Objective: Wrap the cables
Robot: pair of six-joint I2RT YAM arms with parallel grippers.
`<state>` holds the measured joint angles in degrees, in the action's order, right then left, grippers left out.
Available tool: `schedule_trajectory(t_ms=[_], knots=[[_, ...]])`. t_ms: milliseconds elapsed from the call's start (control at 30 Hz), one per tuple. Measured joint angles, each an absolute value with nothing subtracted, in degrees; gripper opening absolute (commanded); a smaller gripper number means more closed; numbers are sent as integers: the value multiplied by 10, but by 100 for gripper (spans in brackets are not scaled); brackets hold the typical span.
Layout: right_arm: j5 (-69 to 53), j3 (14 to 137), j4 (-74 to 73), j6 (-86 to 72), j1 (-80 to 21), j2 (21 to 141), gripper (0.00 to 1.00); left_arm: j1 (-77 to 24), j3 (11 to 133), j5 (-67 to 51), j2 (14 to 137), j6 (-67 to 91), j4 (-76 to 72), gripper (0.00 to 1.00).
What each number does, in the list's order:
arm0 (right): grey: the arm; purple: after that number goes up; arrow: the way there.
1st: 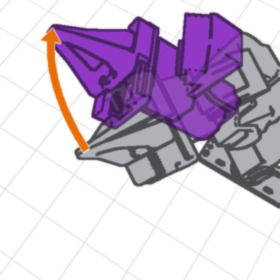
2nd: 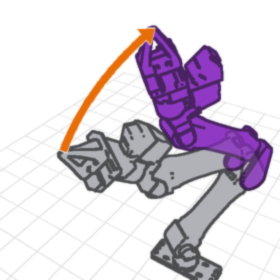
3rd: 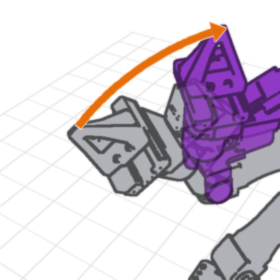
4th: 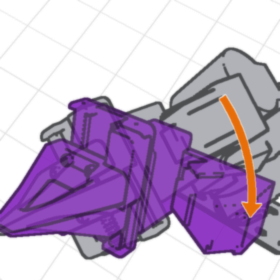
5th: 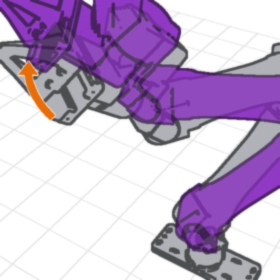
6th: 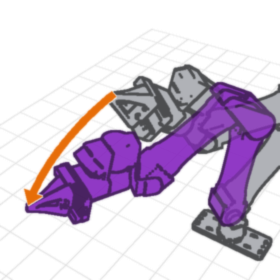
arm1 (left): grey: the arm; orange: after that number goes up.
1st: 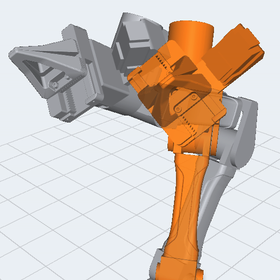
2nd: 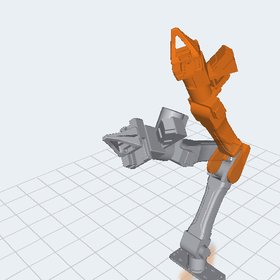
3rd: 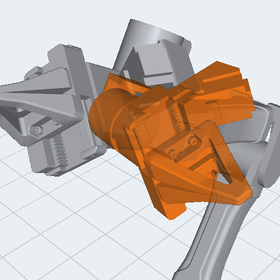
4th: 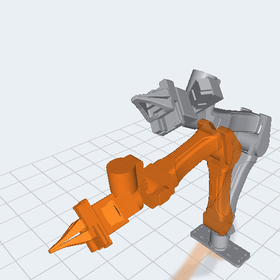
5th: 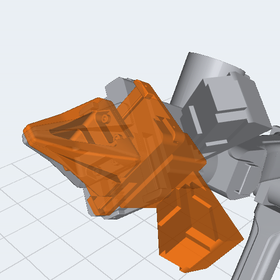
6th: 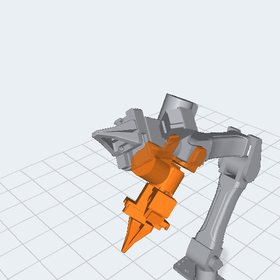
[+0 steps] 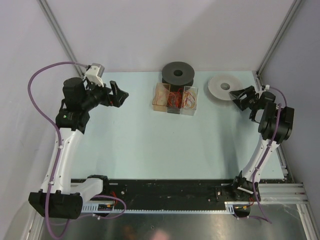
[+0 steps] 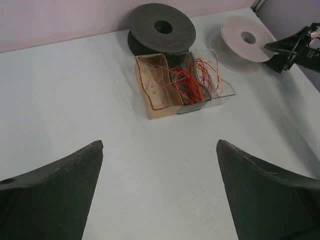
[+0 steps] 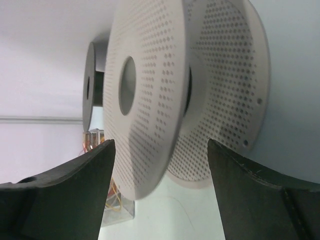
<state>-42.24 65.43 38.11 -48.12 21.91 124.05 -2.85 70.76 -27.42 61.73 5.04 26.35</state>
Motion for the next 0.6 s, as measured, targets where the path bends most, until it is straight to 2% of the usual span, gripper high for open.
schedule_trajectory(t_ms=[100, 133, 333, 367, 433, 600], knots=[[-414, 667, 418, -503, 214, 1256, 68, -29, 699, -275, 617, 52, 258, 99], [-412, 678, 430, -512, 212, 1263, 63, -29, 696, -275, 617, 53, 257, 100], [-402, 735, 462, -551, 207, 1301, 9, -29, 691, -276, 619, 56, 254, 99], [-406, 738, 463, -565, 207, 1303, 5, -29, 691, -276, 619, 57, 253, 100], [-421, 738, 470, -594, 208, 1302, 1, -29, 691, -274, 620, 62, 253, 99], [-442, 734, 496, -651, 207, 1277, 0, -29, 691, -271, 622, 78, 253, 99]])
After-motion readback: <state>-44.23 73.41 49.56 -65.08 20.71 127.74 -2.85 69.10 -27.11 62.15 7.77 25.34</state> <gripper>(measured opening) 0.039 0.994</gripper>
